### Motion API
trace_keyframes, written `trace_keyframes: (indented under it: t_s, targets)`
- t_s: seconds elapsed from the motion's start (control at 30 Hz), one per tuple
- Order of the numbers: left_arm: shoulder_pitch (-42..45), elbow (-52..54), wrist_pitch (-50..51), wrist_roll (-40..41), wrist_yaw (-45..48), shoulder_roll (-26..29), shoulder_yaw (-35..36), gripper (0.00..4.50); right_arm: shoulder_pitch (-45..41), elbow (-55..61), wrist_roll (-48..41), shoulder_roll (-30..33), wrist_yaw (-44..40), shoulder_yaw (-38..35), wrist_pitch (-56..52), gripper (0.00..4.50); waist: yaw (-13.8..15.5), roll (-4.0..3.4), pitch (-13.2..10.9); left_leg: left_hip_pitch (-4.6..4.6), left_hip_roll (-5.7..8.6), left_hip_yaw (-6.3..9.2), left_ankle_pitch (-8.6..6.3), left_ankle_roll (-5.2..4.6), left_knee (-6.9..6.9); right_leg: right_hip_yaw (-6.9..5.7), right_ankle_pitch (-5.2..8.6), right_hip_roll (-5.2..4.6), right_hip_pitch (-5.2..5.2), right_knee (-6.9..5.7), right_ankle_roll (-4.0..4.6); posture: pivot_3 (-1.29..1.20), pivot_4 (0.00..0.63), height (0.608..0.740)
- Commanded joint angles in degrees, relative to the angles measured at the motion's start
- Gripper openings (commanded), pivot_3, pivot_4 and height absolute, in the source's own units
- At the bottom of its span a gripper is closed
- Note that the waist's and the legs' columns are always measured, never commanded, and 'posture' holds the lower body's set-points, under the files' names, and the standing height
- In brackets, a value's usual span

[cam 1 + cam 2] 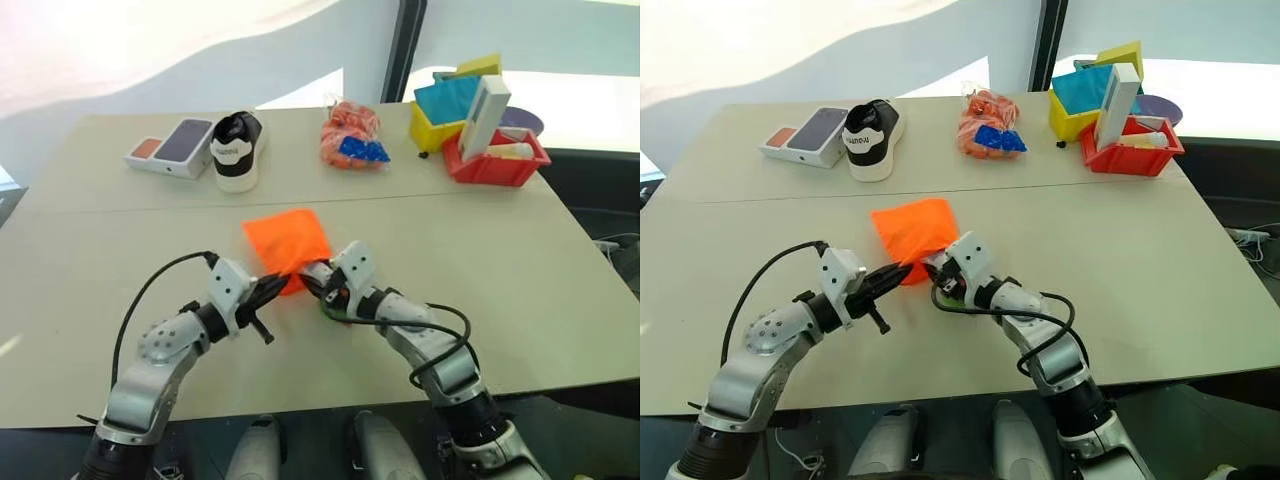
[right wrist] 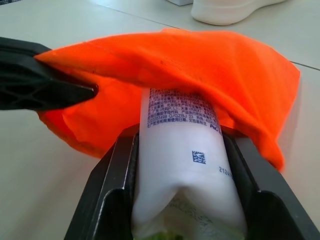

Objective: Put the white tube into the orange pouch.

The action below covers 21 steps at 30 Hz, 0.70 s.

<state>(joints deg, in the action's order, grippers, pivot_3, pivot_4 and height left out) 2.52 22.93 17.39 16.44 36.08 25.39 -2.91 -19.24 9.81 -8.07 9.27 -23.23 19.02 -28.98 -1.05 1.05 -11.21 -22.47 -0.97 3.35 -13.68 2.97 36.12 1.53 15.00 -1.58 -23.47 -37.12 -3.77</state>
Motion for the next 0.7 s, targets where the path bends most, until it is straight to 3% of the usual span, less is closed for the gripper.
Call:
trace_keyframes:
  t_s: [0.03, 0.3, 0.37, 0.57, 0.7]
  targets:
    - [0.0, 3.0, 0.3, 0.9, 0.2, 0.0, -0.5, 0.00, -4.3, -1.9, 3.1, -2.8, 2.4, 1.8, -0.5, 1.75, 0.0, 0.00, 0.0, 0.00, 0.00, 0.00, 0.00, 0.00, 0.00, 0.00, 0.00, 0.00, 0.00, 0.00, 0.00, 0.00, 0.150, 0.740]
    - [-1.2, 4.5, 1.4, 1.6, 0.4, 0.2, -0.8, 0.00, -11.5, -11.5, 8.4, -9.0, 8.9, 1.5, -0.8, 1.75, -0.1, 0.00, 0.0, 0.00, -0.01, 0.01, 0.00, 0.00, -0.05, 0.00, -0.02, 0.01, -0.05, -0.04, -0.02, 0.00, 0.150, 0.740]
    - [-1.4, 4.6, 1.4, 1.4, 0.2, 0.2, -0.7, 0.00, -11.8, -12.1, 7.3, -9.6, 7.3, 1.1, -0.8, 1.75, -0.1, -0.01, 0.0, 0.00, -0.01, 0.01, 0.00, 0.00, -0.05, -0.01, -0.02, 0.01, -0.05, -0.04, -0.02, 0.00, 0.150, 0.740]
    - [-1.8, 3.0, 0.8, 1.2, -0.8, 0.4, 2.0, 0.00, -8.4, -4.6, 3.2, -6.5, -0.7, 1.5, -3.8, 4.38, 0.0, -0.01, 0.0, 0.00, 0.00, 0.01, 0.00, 0.00, -0.03, -0.01, -0.01, -0.01, -0.02, -0.03, -0.02, 0.00, 0.150, 0.740]
    - [-1.7, 1.1, 0.5, 2.0, -0.8, 0.6, 4.3, 0.00, -4.8, 4.3, -0.2, -1.4, -7.0, 1.9, -7.7, 4.48, 0.0, -0.02, 0.0, -0.01, 0.00, 0.02, 0.00, 0.00, -0.03, -0.01, 0.00, -0.01, -0.03, -0.03, 0.00, 0.00, 0.150, 0.740]
